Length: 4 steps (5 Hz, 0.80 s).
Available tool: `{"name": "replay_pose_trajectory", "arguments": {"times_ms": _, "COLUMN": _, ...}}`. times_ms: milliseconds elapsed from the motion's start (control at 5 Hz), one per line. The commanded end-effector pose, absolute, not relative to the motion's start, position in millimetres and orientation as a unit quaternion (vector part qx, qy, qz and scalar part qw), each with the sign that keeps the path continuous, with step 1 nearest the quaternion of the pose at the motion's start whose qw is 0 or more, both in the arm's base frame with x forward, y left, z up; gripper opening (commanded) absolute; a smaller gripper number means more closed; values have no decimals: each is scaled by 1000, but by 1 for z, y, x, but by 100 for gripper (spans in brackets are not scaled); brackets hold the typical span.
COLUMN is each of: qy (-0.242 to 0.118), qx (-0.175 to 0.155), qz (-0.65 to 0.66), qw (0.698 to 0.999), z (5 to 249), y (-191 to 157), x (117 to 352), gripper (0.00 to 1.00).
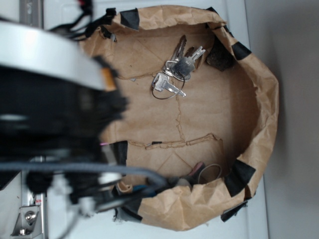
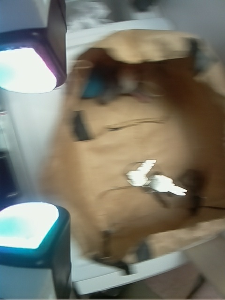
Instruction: Grab the silver keys.
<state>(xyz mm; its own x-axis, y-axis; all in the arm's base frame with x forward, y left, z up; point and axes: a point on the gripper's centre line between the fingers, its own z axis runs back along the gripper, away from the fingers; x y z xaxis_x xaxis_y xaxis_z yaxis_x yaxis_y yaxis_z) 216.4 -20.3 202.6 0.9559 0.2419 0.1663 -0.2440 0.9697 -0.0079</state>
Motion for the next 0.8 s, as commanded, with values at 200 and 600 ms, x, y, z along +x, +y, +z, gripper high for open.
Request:
{"name": "replay_pose_trajectory", "arguments": {"times_ms": 200, "qy": -113, "qx": -11, "qz": 86, "qw": 990, "z": 125, "y": 8, "x": 285, "gripper": 100}}
{"name": "replay_pose_trajectory", "arguments": {"times_ms": 600, "qy": -80, "qx": 22, "qz": 115, "qw": 990, "z": 68, "y": 39, "x": 257, "gripper": 100}}
